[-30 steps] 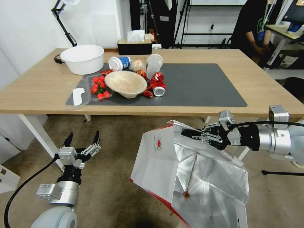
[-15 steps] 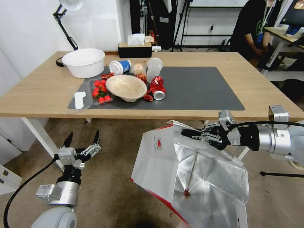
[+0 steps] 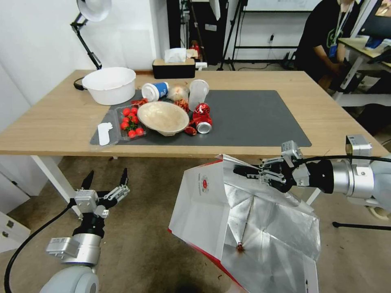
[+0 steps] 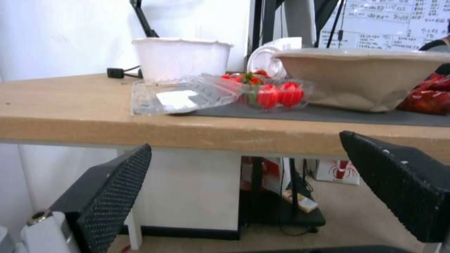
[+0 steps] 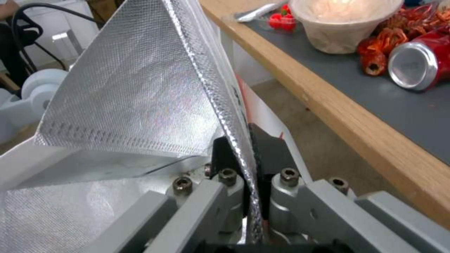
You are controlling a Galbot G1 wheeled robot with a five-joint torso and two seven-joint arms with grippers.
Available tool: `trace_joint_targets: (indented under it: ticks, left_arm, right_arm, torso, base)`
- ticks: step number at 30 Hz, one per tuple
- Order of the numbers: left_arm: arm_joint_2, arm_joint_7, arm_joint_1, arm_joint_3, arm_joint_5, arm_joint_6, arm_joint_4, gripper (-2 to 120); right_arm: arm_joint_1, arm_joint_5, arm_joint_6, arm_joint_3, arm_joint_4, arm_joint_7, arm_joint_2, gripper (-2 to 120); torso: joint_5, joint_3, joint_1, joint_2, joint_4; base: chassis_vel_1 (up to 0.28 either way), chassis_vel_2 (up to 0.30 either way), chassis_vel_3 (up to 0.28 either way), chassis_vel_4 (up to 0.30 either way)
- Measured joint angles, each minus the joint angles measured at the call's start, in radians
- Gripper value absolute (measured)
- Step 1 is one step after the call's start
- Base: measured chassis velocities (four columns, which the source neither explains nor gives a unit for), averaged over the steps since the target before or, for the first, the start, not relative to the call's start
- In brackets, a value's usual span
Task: Pick up the food delivery bag from the floor and place it on the table.
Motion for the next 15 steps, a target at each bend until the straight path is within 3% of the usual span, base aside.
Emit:
trace_joint_targets:
  ticks: [15]
  left_arm:
    - [0.0,0.0,0.0,-0.001,-0.001,0.0,-0.002,100]
  right_arm:
    - [0.0,0.001,0.0,0.0,0.001,0.002,0.003,0]
  torso:
    - [0.0001,0.029,0.022,0.052,0.0]
  base:
    - [0.0,0.0,0.0,0.0]
